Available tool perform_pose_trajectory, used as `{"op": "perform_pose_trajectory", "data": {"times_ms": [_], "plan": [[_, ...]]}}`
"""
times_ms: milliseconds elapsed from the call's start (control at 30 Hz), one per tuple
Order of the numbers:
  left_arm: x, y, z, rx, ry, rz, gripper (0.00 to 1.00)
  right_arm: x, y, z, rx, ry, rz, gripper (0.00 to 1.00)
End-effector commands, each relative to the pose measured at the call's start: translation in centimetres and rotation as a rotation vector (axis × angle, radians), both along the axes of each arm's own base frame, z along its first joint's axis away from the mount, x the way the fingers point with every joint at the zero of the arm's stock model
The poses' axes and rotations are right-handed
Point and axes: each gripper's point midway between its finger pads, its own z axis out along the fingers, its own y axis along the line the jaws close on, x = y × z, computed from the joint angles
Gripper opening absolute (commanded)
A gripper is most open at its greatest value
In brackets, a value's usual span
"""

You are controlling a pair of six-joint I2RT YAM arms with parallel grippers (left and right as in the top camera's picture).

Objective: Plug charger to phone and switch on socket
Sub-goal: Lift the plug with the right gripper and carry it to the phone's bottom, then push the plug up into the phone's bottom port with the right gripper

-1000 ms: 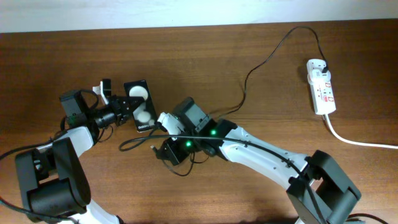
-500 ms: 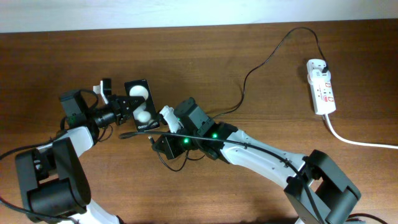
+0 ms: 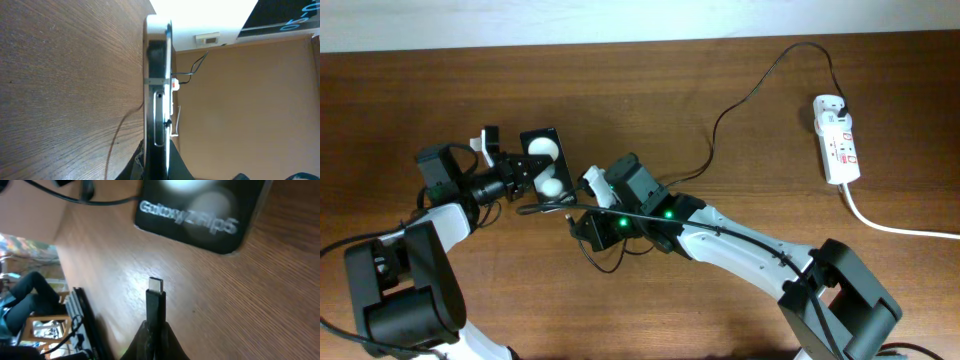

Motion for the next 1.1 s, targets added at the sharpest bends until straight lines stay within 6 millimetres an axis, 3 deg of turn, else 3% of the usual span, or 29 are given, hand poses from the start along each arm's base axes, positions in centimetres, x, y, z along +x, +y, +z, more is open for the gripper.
{"op": "perform_pose_trajectory", "data": {"times_ms": [0,233,633,1067], "plan": [[-0.3,-0.4,0.3,-0.036,0.015,-0.027,0.00,0.6,-0.8,-0.5,-0.039,-0.015,-0.037,0.04],[0.0,-2.8,1.3,-0.026,-0.053,-0.087,0.00,0.9,-0.9,-0.6,-0.047,-0.025,-0.050,0.04],[0.0,-2.9,1.3,-0.036,-0.034,-0.084,0.00,1.3,-0.1,0.2,-0.020,-0.096,-0.032,0.04],[0.0,-2.9,1.6,-0.071,0.014,-0.078,0.00,1.8,-0.3,0.1,-0.016,-0.021,-0.120,0.04]]}}
